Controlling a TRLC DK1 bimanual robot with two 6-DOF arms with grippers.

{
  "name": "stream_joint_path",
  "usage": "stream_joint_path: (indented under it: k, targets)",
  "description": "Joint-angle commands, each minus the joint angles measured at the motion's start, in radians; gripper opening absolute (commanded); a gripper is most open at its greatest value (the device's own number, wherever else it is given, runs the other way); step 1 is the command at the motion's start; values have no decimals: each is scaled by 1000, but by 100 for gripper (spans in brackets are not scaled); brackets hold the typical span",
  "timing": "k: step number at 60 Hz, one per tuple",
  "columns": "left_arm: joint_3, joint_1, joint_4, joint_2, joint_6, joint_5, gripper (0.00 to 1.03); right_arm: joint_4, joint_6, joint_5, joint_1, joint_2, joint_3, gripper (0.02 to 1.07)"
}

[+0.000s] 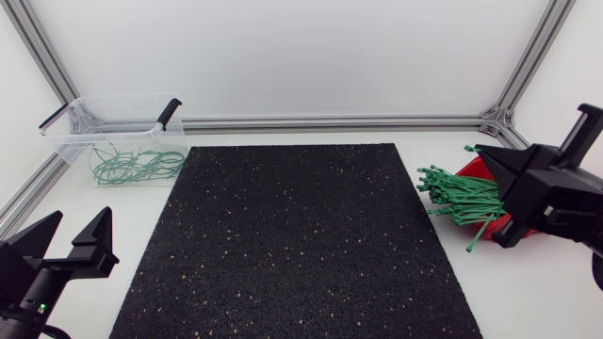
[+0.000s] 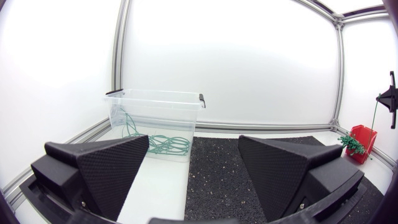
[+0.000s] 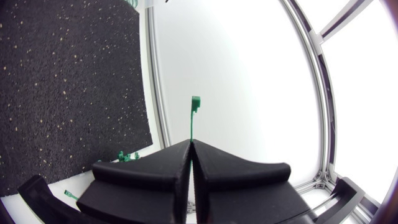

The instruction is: Take a green cable tie from the red box, thread the tail through the head to close it, then place it in the transparent bin on the left.

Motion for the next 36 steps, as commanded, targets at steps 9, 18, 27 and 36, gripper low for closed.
stream_joint_path:
  k: [9, 18, 27, 36]
  targets:
    - [-37, -5, -30, -1, 5, -2, 100, -49, 225, -10, 15, 44, 167, 7]
    - [-37, -10, -30, 1, 5, -2, 100, -147, 425, -157, -114, 153, 341, 7]
    - [-37, -10, -32, 1, 5, -2, 100, -298, 584, -449, -367, 363, 574, 7]
    - [-37, -10, -32, -1, 5, -2, 100, -460, 686, -654, -517, 558, 770, 7]
